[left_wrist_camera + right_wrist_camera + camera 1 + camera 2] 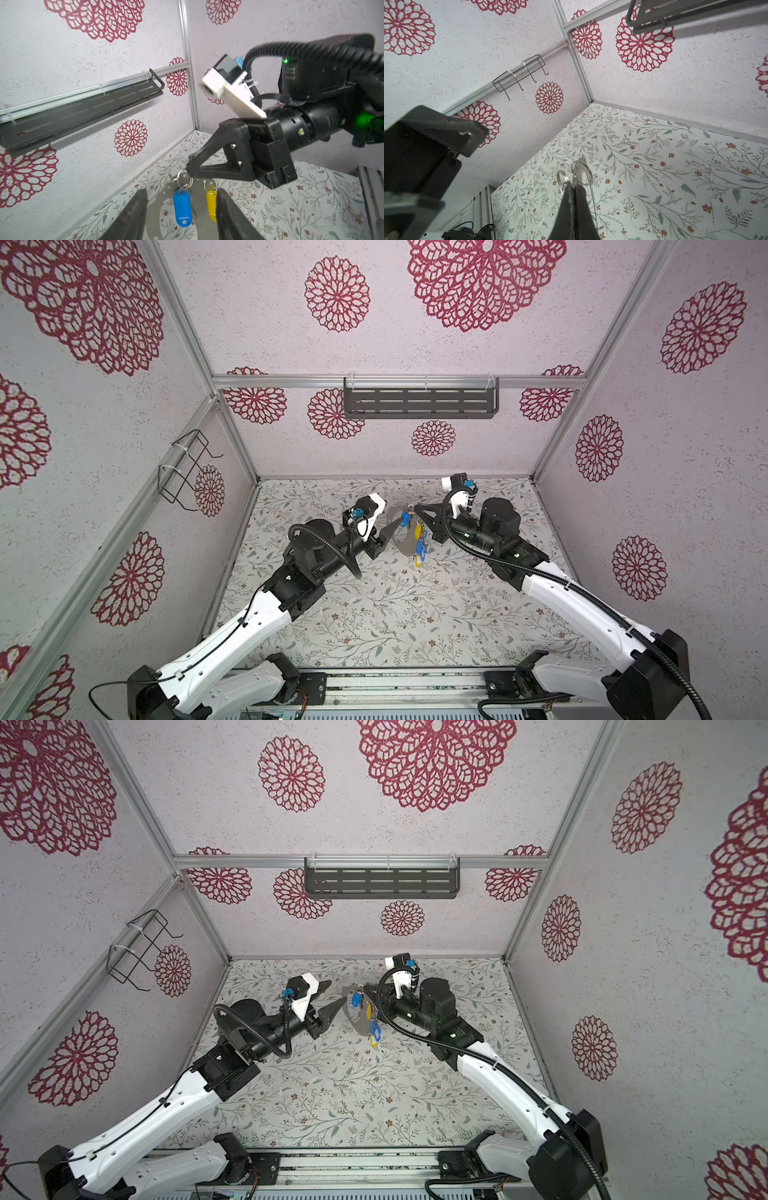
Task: Remove the keys from the keyring
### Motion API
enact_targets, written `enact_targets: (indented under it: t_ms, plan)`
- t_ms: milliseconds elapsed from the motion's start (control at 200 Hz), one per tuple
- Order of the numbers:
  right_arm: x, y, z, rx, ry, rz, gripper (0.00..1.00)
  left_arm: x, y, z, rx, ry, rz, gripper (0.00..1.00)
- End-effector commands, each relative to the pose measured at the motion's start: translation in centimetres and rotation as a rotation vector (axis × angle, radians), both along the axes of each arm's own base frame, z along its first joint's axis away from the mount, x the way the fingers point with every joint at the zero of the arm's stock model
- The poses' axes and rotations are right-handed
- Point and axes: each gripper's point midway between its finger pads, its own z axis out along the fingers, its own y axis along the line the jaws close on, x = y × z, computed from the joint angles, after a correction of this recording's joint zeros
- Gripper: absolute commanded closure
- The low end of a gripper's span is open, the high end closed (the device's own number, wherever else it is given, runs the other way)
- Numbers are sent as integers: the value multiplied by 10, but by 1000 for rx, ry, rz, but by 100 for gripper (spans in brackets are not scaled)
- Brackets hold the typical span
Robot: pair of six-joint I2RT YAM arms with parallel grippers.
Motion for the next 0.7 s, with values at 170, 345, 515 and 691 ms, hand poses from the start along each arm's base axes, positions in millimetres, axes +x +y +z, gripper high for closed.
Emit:
enact_targets:
  t_ms: [170, 345, 515, 691]
  plan:
    - [-8, -8, 47, 163, -81, 48, 100, 35, 6, -1, -85, 347, 48, 59]
    - [-12, -9, 52, 278, -67, 100, 100, 34, -18, 1, -121, 410, -72, 75]
    - [-11, -9, 50, 321, -47, 119, 100, 29, -24, 5, -143, 416, -126, 78]
    - [-13, -6, 55, 361, -30, 161, 100, 29, -29, -5, -138, 437, -152, 72]
